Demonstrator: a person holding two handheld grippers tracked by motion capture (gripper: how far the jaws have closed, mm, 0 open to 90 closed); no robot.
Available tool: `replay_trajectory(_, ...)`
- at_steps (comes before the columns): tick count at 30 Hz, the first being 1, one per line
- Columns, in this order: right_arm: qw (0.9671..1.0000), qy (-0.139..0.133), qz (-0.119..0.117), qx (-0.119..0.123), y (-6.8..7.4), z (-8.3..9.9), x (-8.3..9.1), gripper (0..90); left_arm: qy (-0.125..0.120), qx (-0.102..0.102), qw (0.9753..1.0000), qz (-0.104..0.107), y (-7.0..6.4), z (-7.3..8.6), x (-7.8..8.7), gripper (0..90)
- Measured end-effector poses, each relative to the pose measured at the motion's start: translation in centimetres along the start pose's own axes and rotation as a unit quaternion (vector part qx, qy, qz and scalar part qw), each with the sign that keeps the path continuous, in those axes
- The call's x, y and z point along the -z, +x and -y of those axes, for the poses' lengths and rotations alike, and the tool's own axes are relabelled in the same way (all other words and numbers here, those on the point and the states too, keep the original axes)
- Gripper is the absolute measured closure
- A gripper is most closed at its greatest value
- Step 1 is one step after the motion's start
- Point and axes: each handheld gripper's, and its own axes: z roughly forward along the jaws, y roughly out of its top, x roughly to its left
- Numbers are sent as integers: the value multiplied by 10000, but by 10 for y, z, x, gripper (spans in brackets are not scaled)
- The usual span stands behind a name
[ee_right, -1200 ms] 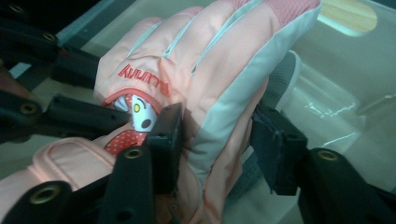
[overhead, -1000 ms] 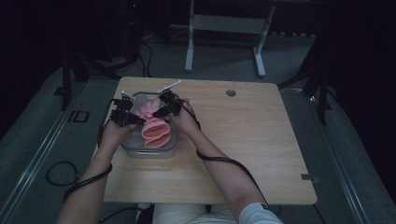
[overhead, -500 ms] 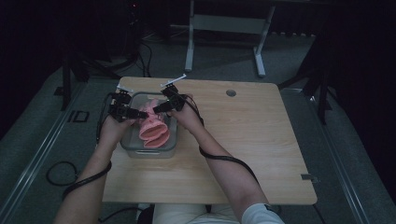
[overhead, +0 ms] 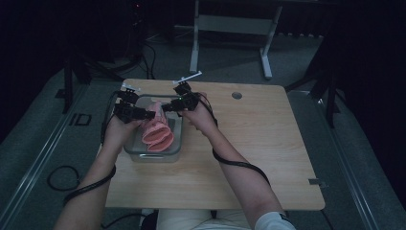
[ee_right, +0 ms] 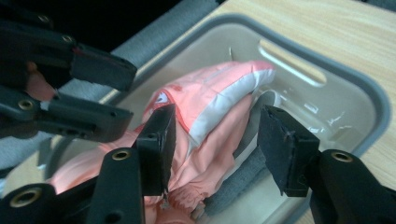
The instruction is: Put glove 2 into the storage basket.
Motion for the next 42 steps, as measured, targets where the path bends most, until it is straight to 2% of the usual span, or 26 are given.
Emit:
replay_trajectory(3, 10000, -55, -20, 64, -2, 3, 13, 427, -111, -135, 9998, 108, -15, -4, 4, 474)
replay_trajectory(6, 9999, -53, -4, 110, -4, 4, 17, 409, -160, -170, 9996, 141, -19, -5, 5, 474)
replay_trajectory(7, 9998, -112, 4, 148, -8, 8, 28, 382, -152, -291, 9993, 203, -31, -7, 4, 469)
replay_trajectory(10, 9997, -204, 51, 146, -13, 14, 38, 332, -101, -464, 9987, 199, -43, -10, 0, 443)
replay_trajectory(11, 9997, -204, 51, 146, -13, 14, 38, 332, -101, -464, 9987, 199, -43, -10, 0, 427)
replay_trajectory(12, 9996, -176, 49, 194, -17, 20, 45, 276, -75, -540, 9983, 214, -51, -11, -2, 398)
replay_trajectory(14, 9996, -132, 84, 244, -21, 26, 51, 244, -124, -636, 9975, 278, -59, -12, -3, 339)
replay_trajectory(16, 9995, -164, 116, 246, -27, 33, 57, 216, -131, -788, 9959, 434, -67, -12, -4, 246)
replay_trajectory(18, 9994, -233, 130, 212, -33, 39, 64, 210, -75, -846, 9950, 525, -76, -13, -8, 179)
replay_trajectory(21, 9993, -253, 198, 209, -39, 47, 72, 199, -31, -1133, 9924, 489, -92, -12, -13, 138)
replay_trajectory(23, 9993, -289, 175, 183, -43, 54, 77, 196, -76, -1223, 9905, 629, -102, -11, -17, 127)
replay_trajectory(24, 9991, -317, 214, 158, -46, 57, 80, 198, -85, -1256, 9899, 645, -105, -11, -19, 93)
replay_trajectory(27, 9990, -326, 263, 148, -51, 65, 85, 199, -101, -1442, 9864, 786, -120, -9, -28, 16)
replay_trajectory(30, 9990, -284, 280, 209, -55, 75, 90, 198, -70, -1622, 9828, 886, -133, -4, -37, 6)
replay_trajectory(32, 9988, -250, 330, 246, -59, 82, 93, 197, -100, -1728, 9813, 843, -142, -1, -43, 6)
replay_trajectory(35, 9989, -238, 329, 226, -65, 92, 98, 198, -164, -1736, 9799, 973, -151, 3, -51, 6)
replay_trajectory(38, 9990, -276, 308, 186, -69, 100, 102, 198, -59, -1814, 9777, 1060, -158, 7, -59, 6)
replay_trajectory(39, 9990, -278, 305, 198, -70, 103, 102, 198, -59, -1814, 9777, 1060, -158, 7, -59, 7)
replay_trajectory(40, 9989, -288, 302, 233, -72, 106, 103, 197, -18, -1852, 9762, 1131, -162, 10, -64, 7)
replay_trajectory(41, 9989, -288, 302, 233, -72, 106, 103, 197, -18, -1852, 9762, 1131, -162, 10, -64, 7)
replay_trajectory(42, 9988, -263, 320, 254, -73, 112, 103, 194, -57, -1896, 9748, 1176, -166, 15, -67, 7)
